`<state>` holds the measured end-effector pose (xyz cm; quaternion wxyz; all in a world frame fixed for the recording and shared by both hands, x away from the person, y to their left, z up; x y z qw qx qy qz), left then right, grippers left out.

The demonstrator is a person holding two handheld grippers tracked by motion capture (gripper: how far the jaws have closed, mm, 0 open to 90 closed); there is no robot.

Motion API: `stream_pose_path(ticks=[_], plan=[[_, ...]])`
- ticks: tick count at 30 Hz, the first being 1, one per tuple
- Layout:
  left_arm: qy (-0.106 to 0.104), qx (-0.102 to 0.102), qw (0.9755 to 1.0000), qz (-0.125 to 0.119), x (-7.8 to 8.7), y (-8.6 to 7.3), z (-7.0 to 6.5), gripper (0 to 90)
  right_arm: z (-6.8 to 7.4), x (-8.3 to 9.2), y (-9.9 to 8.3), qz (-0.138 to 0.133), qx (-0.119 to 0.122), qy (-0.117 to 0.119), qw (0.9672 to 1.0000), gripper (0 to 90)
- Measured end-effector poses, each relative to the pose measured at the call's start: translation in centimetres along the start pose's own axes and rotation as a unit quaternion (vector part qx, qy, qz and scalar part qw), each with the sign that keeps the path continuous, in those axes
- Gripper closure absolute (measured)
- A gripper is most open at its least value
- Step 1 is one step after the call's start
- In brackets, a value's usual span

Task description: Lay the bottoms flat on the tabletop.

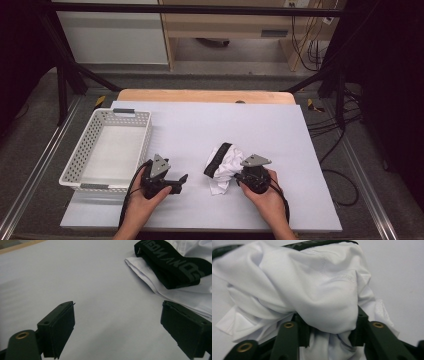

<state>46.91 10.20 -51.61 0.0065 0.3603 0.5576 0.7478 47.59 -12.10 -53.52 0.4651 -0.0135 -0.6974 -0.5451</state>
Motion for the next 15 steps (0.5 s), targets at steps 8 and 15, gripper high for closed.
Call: stream_pose_path(ticks=[8, 15], plan=[[0.005, 0.005, 1.0000, -0.003, 0.1, 0.1, 0.4, 12.2, 5.8, 0.3, 0.1, 0.041, 0.010, 0.043, 0.9982, 61.6], [0.006, 0.007, 0.9999, -0.005, 0.4, 0.1, 0.6, 12.2, 6.7, 0.7, 0.7, 0.034, 0.032, 0.058, 0.9972, 39.2]])
Point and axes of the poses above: each handheld gripper's, and its own axes: x roughly backward along the jaws, y roughly out of its top, z roughly to its left, the point moved 10 cm from there along -x, roughly forward along the jaws, and after that the axes turned 7 degrees about y, right-handed, at the moved point
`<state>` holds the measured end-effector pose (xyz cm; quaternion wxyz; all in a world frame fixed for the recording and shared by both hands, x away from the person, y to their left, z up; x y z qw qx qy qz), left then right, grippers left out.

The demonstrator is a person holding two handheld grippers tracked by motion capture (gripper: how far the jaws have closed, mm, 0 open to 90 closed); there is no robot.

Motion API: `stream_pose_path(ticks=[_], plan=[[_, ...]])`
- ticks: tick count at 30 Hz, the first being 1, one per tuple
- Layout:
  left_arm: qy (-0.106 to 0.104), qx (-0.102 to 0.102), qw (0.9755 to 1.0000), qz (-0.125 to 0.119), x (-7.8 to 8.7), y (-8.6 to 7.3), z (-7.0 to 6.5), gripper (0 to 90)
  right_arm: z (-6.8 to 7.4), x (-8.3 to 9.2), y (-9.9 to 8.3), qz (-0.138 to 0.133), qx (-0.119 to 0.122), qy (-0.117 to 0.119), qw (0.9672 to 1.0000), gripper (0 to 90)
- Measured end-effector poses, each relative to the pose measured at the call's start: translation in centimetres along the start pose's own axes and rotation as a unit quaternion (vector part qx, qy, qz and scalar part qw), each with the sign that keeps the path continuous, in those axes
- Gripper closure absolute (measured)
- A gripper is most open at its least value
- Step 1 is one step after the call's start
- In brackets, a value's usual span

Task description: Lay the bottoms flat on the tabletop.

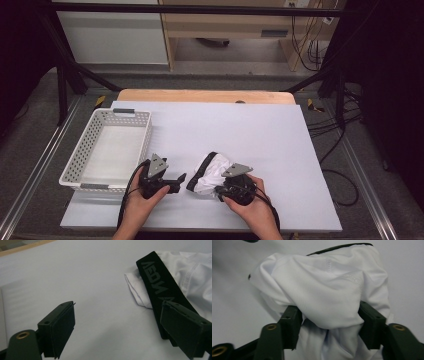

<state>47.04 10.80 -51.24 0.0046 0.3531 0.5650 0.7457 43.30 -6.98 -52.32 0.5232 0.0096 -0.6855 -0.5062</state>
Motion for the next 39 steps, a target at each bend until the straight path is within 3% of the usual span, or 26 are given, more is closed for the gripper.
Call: stream_pose_path(ticks=[4, 8, 14, 20, 23, 27, 34, 39], plan=[[0.001, 0.001, 1.0000, 0.001, 0.0, 0.0, 0.2, 12.3, 0.4, 1.4, 0.0, -0.018, 0.005, 0.022, 0.9996, 33.0], [0.002, 0.002, 1.0000, 0.000, 0.1, 0.0, 0.1, 12.3, 1.2, 2.4, 0.9, -0.044, 0.020, 0.029, 0.9984, 31.1], [0.000, 0.002, 1.0000, 0.002, -0.2, -0.1, -0.1, 12.3, 2.3, 2.2, 2.8, -0.072, 0.044, 0.034, 0.9959, 32.7], [-0.004, 0.001, 1.0000, 0.002, -0.2, -0.1, -0.4, 12.3, 3.2, 0.2, 2.9, -0.045, 0.071, 0.032, 0.9959, 45.7], [-0.004, 0.001, 1.0000, 0.003, -0.3, -0.1, -0.4, 12.3, 3.3, -0.2, 2.7, -0.035, 0.080, 0.028, 0.9958, 66.0], [-0.005, 0.000, 1.0000, 0.004, -0.4, -0.2, -0.5, 12.3, 3.5, 0.5, 3.3, -0.058, 0.072, 0.042, 0.9948, 89.8], [-0.005, -0.001, 1.0000, 0.006, -0.4, -0.2, -0.7, 12.3, 2.7, 1.5, 3.5, -0.077, 0.056, 0.048, 0.9943, 90.0], [-0.004, 0.000, 1.0000, 0.004, -0.3, -0.2, -0.5, 12.3, 2.1, 1.9, 3.7, -0.086, 0.057, 0.036, 0.9940, 90.0]])
Point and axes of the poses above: each handheld gripper's, and its own axes: x roughly backward along the jaws, y roughly out of its top, z roughly to its left, the point moved 10 cm from there along -x, roughly forward along the jaws, and after that the axes turned 7 degrees about y, right-handed, at the moved point
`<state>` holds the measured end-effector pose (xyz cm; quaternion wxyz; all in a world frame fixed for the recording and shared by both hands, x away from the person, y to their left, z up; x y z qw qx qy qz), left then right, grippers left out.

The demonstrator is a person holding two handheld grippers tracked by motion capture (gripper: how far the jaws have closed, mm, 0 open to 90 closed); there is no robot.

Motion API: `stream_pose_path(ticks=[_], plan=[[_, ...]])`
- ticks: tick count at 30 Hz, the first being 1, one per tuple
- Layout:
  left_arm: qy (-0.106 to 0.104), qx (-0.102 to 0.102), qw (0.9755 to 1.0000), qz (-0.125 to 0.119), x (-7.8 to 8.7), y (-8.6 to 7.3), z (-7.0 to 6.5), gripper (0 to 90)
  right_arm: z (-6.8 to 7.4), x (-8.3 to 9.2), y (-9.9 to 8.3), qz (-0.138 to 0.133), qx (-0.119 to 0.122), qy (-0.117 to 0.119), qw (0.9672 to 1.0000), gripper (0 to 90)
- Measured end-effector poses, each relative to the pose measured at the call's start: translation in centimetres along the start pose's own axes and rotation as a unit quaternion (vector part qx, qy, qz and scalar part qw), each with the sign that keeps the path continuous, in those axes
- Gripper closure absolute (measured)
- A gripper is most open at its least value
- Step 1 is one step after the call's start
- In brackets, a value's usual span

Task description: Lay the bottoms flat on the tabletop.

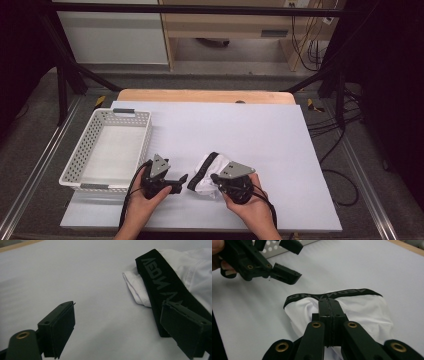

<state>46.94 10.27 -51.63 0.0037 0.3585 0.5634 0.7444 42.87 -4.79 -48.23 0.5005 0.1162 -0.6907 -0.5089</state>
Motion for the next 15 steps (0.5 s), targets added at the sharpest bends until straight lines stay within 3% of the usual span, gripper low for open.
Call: stream_pose_path(ticks=[7, 15], plan=[[0.000, -0.002, 1.0000, 0.001, 0.0, 0.0, 0.1, 12.3, -3.2, 2.5, 0.6, -0.046, -0.041, -0.035, 0.9975, 90.0], [0.002, -0.004, 1.0000, 0.001, 0.0, 0.0, 0.1, 12.3, -8.3, 5.5, -1.1, -0.073, -0.108, -0.083, 0.9879, 90.0]])
Point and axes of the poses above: each handheld gripper's, and its own axes: x roughly backward along the jaws, y roughly out of its top, z roughly to its left, the point moved 10 cm from there along -x, roughly forward along the jaws, and after that the axes turned 7 degrees about y, right-handed, at the moved point
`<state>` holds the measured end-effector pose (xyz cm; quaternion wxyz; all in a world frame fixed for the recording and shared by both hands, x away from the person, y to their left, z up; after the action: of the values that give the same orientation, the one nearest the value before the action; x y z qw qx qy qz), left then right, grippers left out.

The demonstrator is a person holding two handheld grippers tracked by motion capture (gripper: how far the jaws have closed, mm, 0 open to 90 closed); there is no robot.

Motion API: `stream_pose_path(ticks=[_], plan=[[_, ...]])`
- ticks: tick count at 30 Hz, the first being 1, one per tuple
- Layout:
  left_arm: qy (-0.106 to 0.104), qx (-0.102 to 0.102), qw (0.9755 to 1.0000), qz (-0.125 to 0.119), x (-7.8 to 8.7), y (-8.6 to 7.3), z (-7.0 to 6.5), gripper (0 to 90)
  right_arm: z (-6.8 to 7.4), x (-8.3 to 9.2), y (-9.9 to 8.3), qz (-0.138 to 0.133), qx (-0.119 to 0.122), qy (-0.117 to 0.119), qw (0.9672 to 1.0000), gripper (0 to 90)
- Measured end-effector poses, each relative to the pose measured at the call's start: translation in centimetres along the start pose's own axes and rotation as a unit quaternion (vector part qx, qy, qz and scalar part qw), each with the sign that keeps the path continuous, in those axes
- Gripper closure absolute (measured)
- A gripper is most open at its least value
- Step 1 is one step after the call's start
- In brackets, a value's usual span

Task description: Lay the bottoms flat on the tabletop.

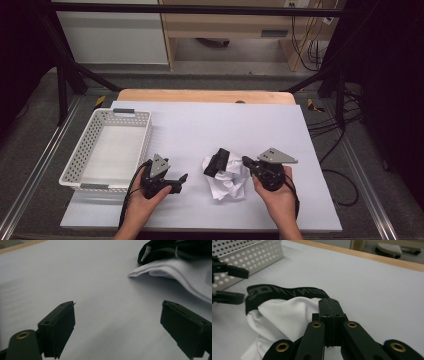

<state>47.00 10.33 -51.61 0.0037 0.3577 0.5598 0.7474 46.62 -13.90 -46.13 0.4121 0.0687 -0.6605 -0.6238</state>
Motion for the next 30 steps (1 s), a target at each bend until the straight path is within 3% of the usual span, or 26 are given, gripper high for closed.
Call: stream_pose_path(ticks=[2, 7, 13, 16, 18, 25, 30], plan=[[0.000, -0.001, 1.0000, 0.000, 0.0, 0.0, 0.0, 12.4, -1.4, 0.2, -0.6, 0.002, -0.021, -0.010, 0.9997, 90.0], [-0.002, -0.002, 1.0000, 0.001, -0.1, 0.0, -0.2, 12.4, -4.4, -0.2, -3.2, 0.039, -0.058, -0.036, 0.9969, 90.0], [-0.002, -0.003, 1.0000, 0.003, -0.1, -0.1, -0.3, 12.4, -6.3, -0.9, -5.9, 0.079, -0.103, -0.045, 0.9904, 90.0], [-0.002, -0.002, 1.0000, 0.002, -0.1, -0.1, -0.3, 12.3, -6.6, -1.0, -6.4, 0.085, -0.111, -0.045, 0.9892, 90.0], [-0.002, -0.001, 1.0000, 0.002, -0.1, -0.1, -0.3, 12.4, -6.4, -0.9, -6.2, 0.079, -0.108, -0.041, 0.9902, 89.8], [-0.003, -0.001, 1.0000, 0.002, 0.0, -0.1, -0.3, 12.4, -6.1, 0.6, -5.7, 0.069, -0.095, -0.061, 0.9912, 71.8], [-0.001, -0.002, 1.0000, 0.002, 0.0, -0.1, -0.2, 12.3, -5.5, 2.5, -4.7, 0.041, -0.091, -0.075, 0.9921, 66.4]])
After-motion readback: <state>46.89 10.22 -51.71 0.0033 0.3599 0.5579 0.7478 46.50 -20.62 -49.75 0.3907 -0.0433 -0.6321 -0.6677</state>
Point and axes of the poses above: each handheld gripper's, and its own axes: x roughly backward along the jaws, y roughly out of its top, z roughly to its left, the point moved 10 cm from there along -x, roughly forward along the jaws, and after that the axes turned 7 degrees about y, right-handed, at the moved point
